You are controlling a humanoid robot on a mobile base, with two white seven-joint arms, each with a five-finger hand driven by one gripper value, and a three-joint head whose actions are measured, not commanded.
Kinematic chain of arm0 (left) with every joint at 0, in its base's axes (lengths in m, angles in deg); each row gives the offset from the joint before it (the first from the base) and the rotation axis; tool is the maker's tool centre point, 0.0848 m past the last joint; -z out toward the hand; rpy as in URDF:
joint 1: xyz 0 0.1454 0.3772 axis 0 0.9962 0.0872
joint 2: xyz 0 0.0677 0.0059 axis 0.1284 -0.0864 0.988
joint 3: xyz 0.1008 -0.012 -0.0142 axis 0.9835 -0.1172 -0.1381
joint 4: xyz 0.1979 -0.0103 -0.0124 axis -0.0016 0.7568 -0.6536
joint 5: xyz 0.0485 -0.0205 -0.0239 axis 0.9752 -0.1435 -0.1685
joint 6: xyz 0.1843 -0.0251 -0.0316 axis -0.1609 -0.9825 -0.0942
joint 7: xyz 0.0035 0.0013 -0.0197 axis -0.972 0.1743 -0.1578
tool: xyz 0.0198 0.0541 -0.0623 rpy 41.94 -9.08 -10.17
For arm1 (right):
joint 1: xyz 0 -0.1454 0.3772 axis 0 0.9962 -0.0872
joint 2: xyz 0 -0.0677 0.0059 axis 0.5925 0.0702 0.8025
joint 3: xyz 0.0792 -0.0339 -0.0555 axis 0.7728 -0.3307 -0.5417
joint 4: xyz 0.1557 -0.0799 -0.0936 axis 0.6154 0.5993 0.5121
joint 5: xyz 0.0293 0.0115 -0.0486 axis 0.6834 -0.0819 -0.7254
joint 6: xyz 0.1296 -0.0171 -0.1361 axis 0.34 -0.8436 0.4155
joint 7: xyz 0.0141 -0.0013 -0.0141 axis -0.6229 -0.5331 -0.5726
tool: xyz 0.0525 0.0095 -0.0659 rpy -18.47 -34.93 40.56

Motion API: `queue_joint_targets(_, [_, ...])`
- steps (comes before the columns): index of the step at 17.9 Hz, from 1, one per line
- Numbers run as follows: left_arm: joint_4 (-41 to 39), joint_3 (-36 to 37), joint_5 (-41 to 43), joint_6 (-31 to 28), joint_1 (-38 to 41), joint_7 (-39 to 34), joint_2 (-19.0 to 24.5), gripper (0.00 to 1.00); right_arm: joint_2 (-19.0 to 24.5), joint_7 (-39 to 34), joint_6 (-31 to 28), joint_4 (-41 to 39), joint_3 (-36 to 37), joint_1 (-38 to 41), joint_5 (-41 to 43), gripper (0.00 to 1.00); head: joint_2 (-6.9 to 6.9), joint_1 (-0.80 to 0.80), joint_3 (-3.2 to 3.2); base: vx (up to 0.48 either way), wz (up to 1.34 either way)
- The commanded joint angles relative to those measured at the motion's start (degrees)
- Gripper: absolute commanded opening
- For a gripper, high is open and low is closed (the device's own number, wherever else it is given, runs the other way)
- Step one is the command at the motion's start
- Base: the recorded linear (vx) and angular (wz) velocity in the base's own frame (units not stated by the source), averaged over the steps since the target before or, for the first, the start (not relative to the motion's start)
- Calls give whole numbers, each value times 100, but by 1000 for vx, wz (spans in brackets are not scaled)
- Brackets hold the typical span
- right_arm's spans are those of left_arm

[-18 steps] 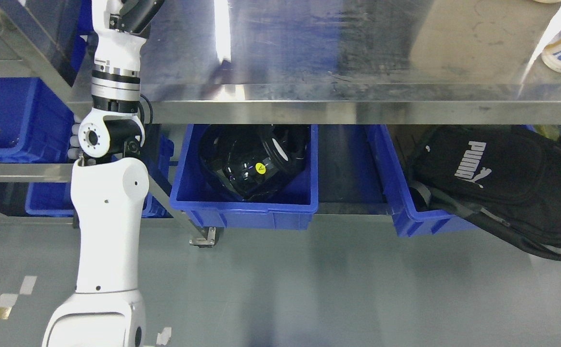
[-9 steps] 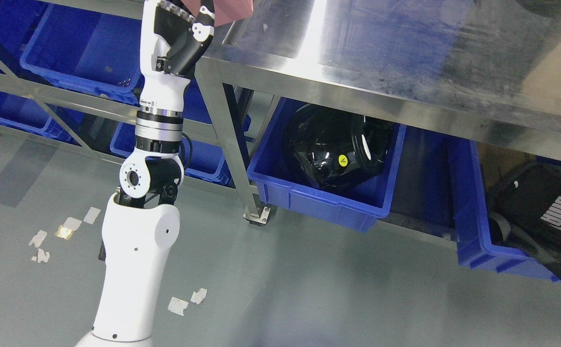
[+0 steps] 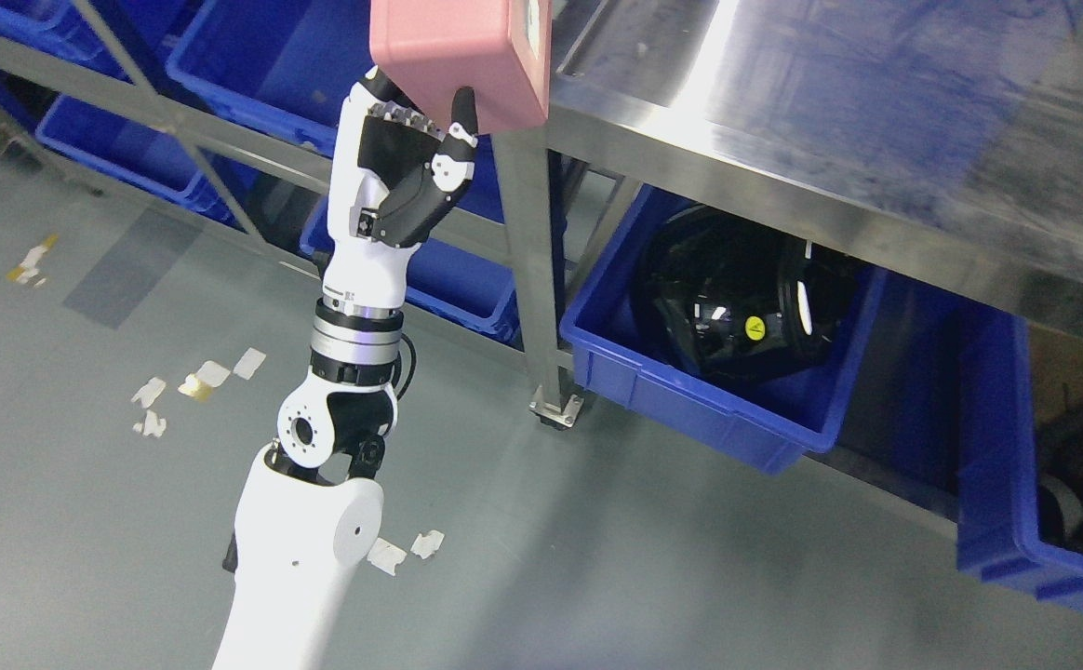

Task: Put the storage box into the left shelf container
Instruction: 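Hold the pink box up in the left hand while turning toward the shelf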

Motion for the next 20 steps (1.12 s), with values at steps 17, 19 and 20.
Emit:
queue_joint_targets(17, [-385,-466,0,428,1048,195,90,4,-100,1,12,-100,0,-28,123,100,3,0,0,264,1198])
queue_joint_targets(19, [-385,-466,-1,436,1065,195,90,4,-100,1,12,-100,0,-19,123,100,3,0,0,523,524])
queue_joint_targets(20, [-385,-466,-9,428,1065,195,90,4,-100,1,3,-100,0,-19,123,100,3,0,0,494,391])
